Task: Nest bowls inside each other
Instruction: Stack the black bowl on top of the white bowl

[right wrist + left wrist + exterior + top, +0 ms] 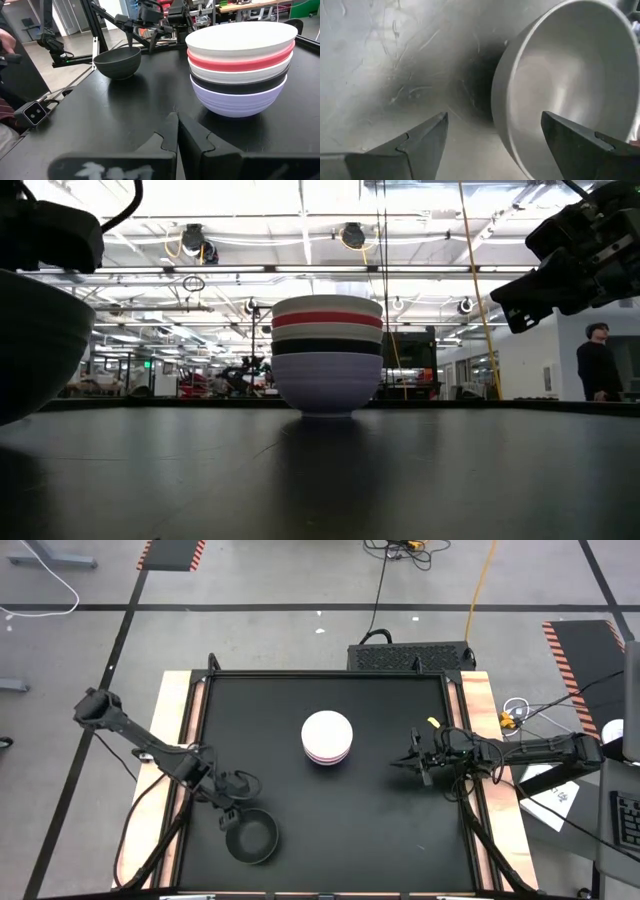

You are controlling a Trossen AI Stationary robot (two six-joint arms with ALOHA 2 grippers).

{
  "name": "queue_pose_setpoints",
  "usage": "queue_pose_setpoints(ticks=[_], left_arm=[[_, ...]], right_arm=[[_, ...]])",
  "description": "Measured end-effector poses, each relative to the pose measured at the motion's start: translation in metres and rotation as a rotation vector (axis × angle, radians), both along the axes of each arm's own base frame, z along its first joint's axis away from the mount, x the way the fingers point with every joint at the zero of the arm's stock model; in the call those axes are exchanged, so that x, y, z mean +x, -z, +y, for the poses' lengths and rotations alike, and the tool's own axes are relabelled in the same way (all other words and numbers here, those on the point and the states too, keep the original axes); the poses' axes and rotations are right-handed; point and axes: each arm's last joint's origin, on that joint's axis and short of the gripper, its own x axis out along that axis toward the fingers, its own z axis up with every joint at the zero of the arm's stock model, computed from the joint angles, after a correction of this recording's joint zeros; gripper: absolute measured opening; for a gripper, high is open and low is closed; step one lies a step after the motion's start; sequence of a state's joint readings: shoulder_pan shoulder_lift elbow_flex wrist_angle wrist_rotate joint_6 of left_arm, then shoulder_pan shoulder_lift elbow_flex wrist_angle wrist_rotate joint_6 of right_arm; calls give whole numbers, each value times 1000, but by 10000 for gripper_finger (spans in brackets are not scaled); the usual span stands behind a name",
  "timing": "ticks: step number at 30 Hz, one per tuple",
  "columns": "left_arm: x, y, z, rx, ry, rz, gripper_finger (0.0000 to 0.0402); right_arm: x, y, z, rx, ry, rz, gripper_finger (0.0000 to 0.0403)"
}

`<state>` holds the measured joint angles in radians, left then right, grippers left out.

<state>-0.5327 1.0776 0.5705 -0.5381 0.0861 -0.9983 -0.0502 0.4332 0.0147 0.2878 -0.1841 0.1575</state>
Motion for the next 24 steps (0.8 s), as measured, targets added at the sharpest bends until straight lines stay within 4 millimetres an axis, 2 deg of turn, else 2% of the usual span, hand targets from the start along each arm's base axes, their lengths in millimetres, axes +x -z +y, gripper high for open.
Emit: queue_pose_setpoints(ticks=[21,24], left_arm=[[-1,3,1,20,-23,37,321],[-1,3,1,24,-14,34,307]], right_arm=[[0,0,0,-24,-4,-3,0],[0,0,0,-24,-3,-3,0]])
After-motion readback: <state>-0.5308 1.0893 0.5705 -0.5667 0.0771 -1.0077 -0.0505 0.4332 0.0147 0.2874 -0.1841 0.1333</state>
